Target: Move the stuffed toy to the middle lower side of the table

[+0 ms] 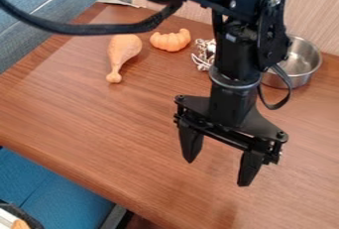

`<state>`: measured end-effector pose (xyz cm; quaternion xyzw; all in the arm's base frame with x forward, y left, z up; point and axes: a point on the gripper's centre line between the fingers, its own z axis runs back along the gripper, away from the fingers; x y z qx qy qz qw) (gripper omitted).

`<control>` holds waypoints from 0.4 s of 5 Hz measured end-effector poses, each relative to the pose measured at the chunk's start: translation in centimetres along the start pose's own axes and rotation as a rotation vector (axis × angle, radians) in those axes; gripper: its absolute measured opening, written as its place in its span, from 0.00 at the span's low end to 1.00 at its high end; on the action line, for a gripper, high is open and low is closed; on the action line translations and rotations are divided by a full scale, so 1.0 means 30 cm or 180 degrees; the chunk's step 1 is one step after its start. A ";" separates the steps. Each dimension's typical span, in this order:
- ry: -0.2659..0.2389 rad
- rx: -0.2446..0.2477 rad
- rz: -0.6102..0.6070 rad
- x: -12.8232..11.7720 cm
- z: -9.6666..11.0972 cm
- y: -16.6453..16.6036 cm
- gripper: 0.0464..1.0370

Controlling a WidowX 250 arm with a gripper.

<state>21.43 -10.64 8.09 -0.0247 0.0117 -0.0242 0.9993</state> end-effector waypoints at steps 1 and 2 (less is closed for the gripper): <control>0.0054 0.0022 0.0023 -0.001 -0.017 0.002 0.96; -0.0036 -0.0016 0.0168 0.013 -0.018 -0.005 0.96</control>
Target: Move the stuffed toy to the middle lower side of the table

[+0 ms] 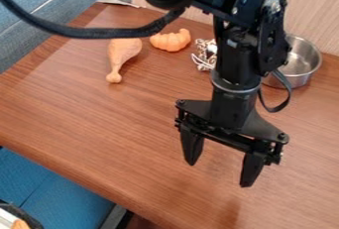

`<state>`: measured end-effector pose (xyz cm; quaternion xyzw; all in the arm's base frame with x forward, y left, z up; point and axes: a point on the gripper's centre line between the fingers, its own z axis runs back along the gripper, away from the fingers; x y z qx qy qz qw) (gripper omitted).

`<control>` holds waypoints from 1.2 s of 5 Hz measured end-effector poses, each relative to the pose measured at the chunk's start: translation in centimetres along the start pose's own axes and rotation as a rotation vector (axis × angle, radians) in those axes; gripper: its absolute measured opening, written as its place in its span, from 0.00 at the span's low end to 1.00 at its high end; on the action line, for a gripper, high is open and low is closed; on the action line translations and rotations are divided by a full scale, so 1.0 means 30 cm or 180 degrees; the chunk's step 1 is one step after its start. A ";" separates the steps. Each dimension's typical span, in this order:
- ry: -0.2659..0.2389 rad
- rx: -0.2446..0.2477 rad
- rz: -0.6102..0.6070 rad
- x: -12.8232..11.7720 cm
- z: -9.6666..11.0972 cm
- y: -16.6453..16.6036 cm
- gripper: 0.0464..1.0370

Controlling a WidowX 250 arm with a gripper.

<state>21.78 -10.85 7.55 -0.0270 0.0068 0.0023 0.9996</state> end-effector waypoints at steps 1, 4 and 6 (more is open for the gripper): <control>-0.0106 -0.0050 0.0047 0.017 0.000 -0.009 0.96; -0.0800 0.0088 0.0613 0.251 0.093 0.105 0.96; -0.1032 0.0024 0.0878 0.415 0.054 0.239 0.96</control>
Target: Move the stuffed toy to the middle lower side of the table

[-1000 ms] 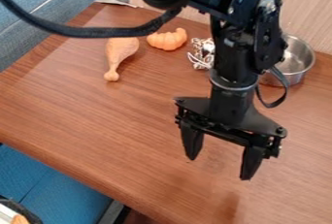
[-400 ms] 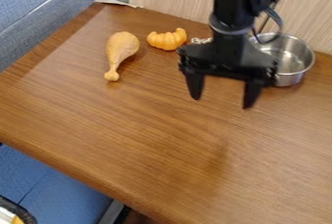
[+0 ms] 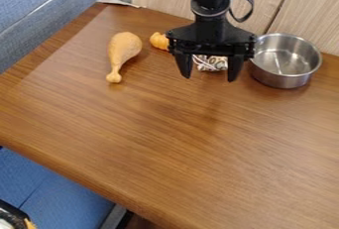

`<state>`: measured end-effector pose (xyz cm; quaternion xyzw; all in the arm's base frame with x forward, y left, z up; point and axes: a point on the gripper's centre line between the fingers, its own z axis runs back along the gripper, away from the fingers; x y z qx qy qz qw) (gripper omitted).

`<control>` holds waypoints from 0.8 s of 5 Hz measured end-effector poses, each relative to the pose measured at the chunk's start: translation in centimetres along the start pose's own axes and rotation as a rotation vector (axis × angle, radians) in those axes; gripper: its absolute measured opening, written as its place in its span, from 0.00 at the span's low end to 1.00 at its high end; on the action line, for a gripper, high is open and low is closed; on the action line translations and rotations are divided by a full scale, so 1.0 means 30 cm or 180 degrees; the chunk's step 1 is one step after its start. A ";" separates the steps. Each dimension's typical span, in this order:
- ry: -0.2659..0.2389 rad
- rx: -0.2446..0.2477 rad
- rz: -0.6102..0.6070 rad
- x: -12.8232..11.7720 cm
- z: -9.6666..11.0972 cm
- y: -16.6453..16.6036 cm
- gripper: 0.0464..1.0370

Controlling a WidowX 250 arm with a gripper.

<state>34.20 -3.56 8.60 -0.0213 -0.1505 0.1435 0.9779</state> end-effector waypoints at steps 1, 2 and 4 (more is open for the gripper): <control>-0.0163 -0.0197 0.0094 0.069 -0.045 0.008 0.96; -0.0226 -0.0544 0.0073 0.117 -0.092 -0.026 0.96; -0.0237 -0.0539 0.0059 0.159 -0.139 -0.032 0.91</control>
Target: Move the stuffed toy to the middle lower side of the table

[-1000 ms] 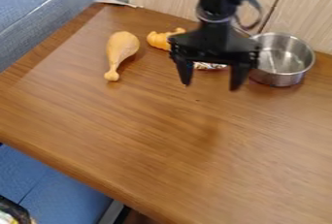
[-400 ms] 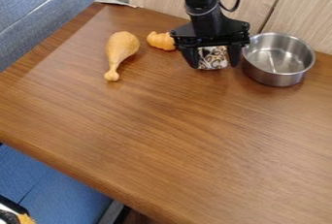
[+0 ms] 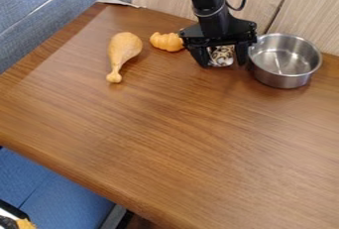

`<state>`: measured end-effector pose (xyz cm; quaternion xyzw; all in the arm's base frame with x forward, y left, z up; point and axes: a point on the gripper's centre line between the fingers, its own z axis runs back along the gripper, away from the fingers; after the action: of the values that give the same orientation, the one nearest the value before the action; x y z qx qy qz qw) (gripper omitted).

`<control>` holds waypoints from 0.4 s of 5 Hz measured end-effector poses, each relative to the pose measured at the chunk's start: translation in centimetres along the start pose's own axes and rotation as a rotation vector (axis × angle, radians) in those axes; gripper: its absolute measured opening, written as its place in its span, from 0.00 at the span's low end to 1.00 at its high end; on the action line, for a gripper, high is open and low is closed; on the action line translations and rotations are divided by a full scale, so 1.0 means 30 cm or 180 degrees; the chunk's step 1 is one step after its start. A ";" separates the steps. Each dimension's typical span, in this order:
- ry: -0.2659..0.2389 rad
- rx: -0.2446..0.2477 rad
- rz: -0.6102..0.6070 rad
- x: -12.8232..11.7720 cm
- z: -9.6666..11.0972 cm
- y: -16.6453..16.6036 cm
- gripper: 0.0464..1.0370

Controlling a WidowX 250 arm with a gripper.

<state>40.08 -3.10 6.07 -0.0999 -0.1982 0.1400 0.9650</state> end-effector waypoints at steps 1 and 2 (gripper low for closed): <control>-0.0045 0.0190 -0.0018 0.014 -0.015 -0.004 0.63; -0.0043 0.0269 -0.0022 0.015 -0.019 -0.002 0.47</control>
<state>40.71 -3.11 5.74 -0.0575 -0.1989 0.1456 0.9674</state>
